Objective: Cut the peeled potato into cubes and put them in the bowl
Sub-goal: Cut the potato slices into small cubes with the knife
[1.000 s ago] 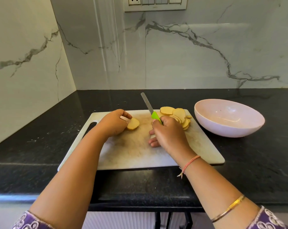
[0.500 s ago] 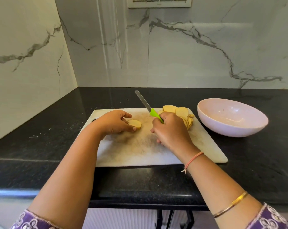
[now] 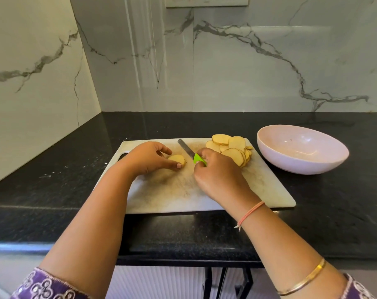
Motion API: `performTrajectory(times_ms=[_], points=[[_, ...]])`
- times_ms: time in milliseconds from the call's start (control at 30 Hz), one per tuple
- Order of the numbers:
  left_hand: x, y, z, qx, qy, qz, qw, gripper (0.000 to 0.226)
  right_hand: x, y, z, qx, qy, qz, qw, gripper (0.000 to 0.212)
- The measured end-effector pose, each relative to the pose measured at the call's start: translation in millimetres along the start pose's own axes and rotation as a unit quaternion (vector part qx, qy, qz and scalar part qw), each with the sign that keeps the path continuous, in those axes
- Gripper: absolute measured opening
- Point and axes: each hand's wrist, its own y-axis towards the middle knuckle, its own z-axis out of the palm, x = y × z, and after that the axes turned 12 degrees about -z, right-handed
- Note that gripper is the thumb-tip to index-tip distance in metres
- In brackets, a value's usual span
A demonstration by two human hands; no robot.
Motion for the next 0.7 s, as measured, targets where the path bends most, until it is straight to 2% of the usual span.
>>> performTrajectory(times_ms=[100,333,467,700], points=[[0,0,3,-0.018,-0.004,0.004,1.0,0.051,4,-4,-1,0.005,-0.043,-0.006,0.999,0.032],[4,-1,9,-0.065,-0.005,0.007,0.998,0.054,13,-6,0,0.027,-0.079,0.002,0.996,0.029],[4,-4,9,-0.054,-0.018,0.011,0.998,0.055,20,-7,-3,0.045,-0.113,-0.001,0.993,0.02],[6,-4,9,-0.048,-0.028,0.02,0.998,0.049,30,-1,-6,0.085,-0.145,-0.004,0.986,0.026]])
